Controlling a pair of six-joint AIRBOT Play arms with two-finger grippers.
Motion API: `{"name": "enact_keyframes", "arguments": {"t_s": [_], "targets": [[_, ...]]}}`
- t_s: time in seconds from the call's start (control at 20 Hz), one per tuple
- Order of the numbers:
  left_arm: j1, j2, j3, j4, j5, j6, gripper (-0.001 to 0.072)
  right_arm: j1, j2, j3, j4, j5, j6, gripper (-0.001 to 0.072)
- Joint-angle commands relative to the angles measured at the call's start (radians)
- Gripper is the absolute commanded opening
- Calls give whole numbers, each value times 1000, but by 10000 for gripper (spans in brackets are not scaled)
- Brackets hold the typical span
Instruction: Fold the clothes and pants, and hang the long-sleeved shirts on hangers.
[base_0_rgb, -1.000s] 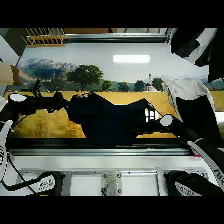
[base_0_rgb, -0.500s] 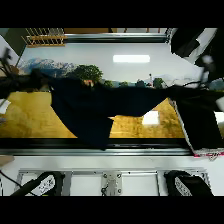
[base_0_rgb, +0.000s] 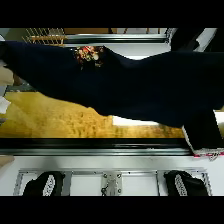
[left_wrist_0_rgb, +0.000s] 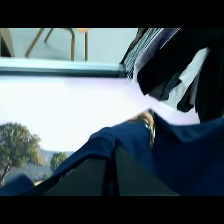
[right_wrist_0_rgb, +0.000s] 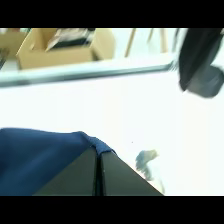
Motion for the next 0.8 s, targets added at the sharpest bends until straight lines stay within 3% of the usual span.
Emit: {"name": "enact_keyframes", "arguments": {"t_s": [0.0, 0.25, 0.4, 0.5, 0.6, 0.75], "targets": [[1, 126, 10, 32, 32, -82, 6, -29, 62, 13, -45, 8, 2, 10], [1, 89, -27, 216, -25, -233, 6, -29, 23, 13, -66, 151, 83, 9], [-28, -52, -179, 205, -61, -233, 6, -24, -130, 13, -9, 252, 117, 9], [-96, -193, -291, 215, -3, -189, 6, 17, -287, 13, -1, 275, 105, 9], [-154, -374, -346, 211, 125, -129, 6, 90, -463, 13, -3, 209, 53, 9], [-183, -681, -235, 200, 224, -91, 7, 179, -709, 23, 0, -84, 4, 32]]}}
